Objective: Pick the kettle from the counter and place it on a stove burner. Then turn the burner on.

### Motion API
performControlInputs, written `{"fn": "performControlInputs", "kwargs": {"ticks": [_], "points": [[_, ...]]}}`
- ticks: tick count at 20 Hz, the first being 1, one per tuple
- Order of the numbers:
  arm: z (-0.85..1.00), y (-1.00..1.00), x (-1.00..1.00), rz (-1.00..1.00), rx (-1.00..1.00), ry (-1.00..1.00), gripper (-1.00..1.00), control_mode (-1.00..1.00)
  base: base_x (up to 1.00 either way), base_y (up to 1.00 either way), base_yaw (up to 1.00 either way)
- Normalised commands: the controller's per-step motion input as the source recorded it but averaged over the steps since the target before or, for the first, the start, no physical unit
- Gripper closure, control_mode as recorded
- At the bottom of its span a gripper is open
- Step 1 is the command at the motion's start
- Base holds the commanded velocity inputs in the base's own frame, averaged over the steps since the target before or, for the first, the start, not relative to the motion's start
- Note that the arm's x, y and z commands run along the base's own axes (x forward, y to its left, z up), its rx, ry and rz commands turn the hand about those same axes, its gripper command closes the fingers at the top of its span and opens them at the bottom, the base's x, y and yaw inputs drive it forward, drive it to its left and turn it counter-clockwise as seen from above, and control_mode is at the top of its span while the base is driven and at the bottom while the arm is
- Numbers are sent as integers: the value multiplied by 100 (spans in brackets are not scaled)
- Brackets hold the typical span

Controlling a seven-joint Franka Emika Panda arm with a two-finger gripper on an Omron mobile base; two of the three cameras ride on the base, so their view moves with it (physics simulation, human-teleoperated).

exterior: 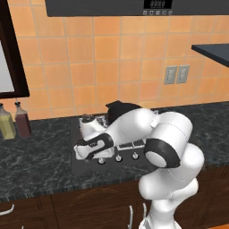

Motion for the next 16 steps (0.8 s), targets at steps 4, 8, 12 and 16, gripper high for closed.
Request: {"fn": "performControlInputs", "kwargs": {"ticks": [4,8,12,16], "points": [[-32,8,5,7,0,-13,-100,-100,0,0,0],[-31,11,0,15,0,-20,-100,-100,0,0,0],[-36,7,0,19,0,-27,-100,-100,0,0,0],[-29,7,0,24,0,-25,-100,-100,0,0,0]]}}
